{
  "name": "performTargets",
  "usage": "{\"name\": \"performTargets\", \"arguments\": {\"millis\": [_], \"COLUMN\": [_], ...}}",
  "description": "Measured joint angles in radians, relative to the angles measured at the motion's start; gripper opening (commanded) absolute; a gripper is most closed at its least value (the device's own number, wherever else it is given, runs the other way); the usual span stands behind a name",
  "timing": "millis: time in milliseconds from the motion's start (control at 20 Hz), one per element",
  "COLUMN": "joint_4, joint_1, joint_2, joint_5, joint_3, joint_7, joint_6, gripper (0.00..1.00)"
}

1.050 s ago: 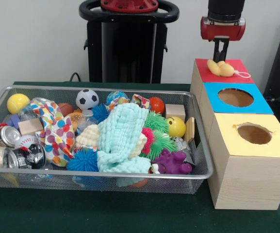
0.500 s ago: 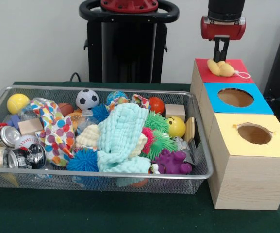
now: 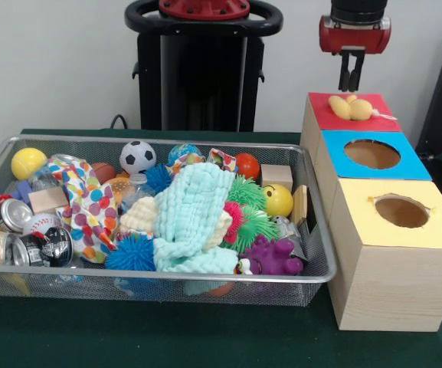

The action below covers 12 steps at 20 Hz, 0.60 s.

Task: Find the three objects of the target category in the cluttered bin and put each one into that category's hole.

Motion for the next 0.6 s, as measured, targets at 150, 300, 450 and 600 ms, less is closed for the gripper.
{"name": "performTargets", "arguments": {"millis": [150, 300, 450, 600], "joint_4": [0.000, 0.000, 0.000, 0.000], "joint_1": [0.005, 0.010, 0.014, 0.013], "joint_2": [-0.014, -0.025, -0.031, -0.030], "joint_5": [0.000, 0.000, 0.000, 0.000], "joint_3": [0.000, 0.000, 0.000, 0.000], "joint_7": [0.000, 0.000, 0.000, 0.000], "joint_6": [0.026, 0.041, 0.053, 0.053], "gripper": [0.00, 0.00, 0.00, 0.00]}}
